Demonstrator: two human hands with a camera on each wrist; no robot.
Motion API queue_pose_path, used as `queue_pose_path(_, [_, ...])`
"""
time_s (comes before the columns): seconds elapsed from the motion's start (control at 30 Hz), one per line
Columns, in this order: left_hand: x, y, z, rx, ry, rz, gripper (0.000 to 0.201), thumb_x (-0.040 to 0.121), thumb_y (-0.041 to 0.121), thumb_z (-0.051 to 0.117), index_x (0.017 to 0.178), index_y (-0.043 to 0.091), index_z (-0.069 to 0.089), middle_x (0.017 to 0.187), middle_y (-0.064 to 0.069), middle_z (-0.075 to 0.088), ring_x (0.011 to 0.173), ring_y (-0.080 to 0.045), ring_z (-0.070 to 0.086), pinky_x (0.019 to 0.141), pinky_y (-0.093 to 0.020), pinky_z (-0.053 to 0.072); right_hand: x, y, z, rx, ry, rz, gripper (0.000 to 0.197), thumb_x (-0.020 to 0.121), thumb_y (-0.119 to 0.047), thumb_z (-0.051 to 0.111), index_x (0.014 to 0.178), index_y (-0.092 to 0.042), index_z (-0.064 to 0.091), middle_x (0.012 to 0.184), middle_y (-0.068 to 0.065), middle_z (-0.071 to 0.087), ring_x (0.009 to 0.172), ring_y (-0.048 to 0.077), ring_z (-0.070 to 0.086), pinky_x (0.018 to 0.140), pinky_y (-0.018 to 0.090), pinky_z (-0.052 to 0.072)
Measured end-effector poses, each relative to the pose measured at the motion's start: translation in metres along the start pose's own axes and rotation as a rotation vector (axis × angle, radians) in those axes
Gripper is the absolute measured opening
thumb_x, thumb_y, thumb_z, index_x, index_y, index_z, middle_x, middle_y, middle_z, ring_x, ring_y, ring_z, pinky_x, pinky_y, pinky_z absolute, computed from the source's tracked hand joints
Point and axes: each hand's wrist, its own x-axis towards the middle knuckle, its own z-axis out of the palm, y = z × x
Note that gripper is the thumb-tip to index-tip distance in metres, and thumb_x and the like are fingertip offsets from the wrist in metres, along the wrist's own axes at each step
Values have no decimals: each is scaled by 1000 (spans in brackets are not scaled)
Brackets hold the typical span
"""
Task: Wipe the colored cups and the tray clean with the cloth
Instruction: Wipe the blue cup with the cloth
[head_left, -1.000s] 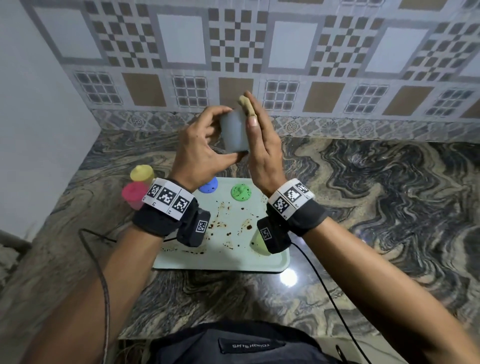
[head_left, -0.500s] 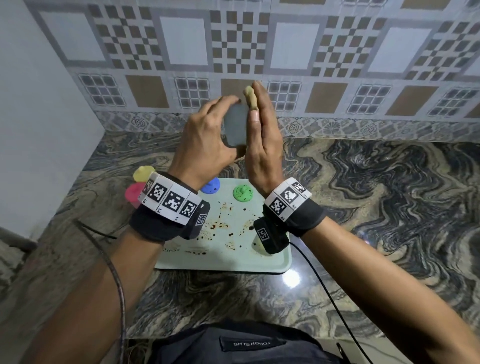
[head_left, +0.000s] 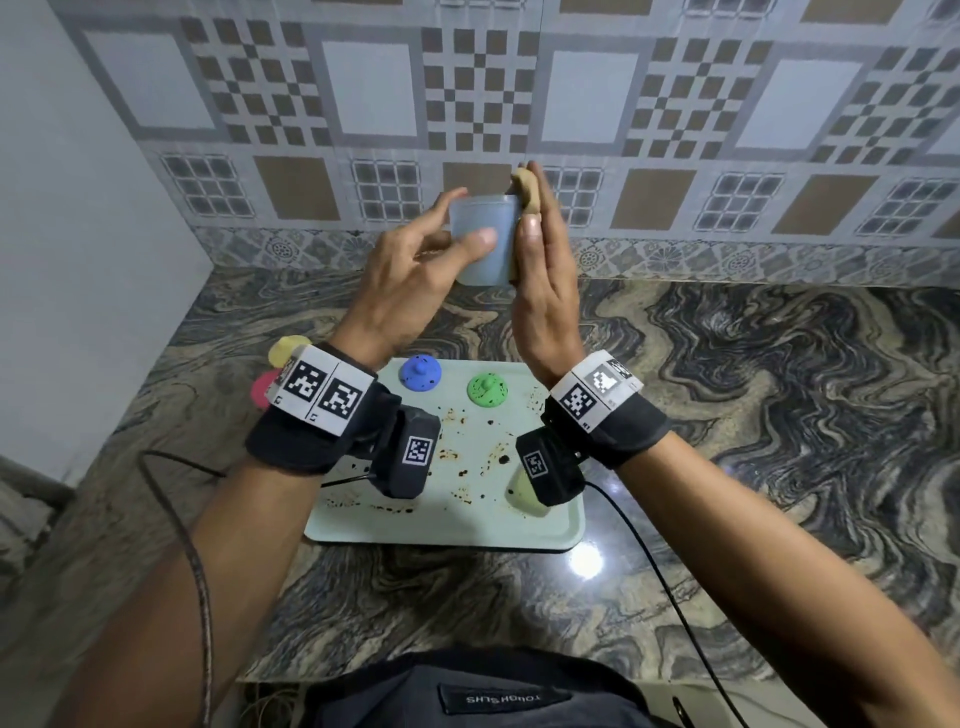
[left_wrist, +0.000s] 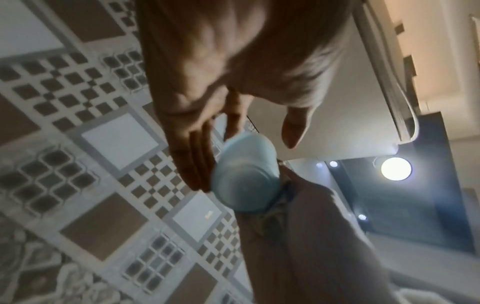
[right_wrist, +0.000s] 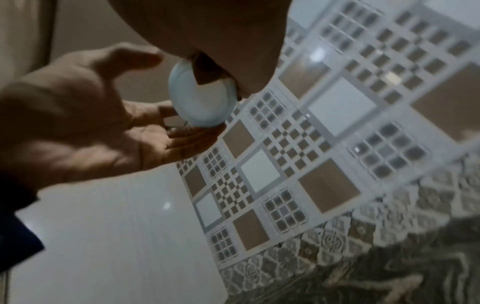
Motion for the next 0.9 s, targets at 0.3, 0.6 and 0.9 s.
queue_pose_path(0.3, [3,-18,0,-87,253,-75,77,63,40,88,126,11,56,110,-3,71,96,-11,71,82,-37,60,-4,-5,-7,-294,-48,-79,42,108,-20,35,147,-8,43,157,14,38,144,26,39,117,43,38])
queue_pose_path(0.6, [-2,-14,5,110,385,101,69,69,42,81,124,8,59,109,-1,71,92,-8,70,76,-28,60,-12,-8,13,-592,-128,-166,42,108,-12,36,148,-1,40,159,18,32,147,30,33,117,43,37])
queue_pose_path(0.9, [-6,-2,-8,30,188,176,70,77,32,81,134,5,52,122,-6,67,106,-12,68,84,-31,58,2,-11,-2,-415,4,-113,42,109,-22,33,145,-8,49,111,-7,68,89,2,66,78,26,56])
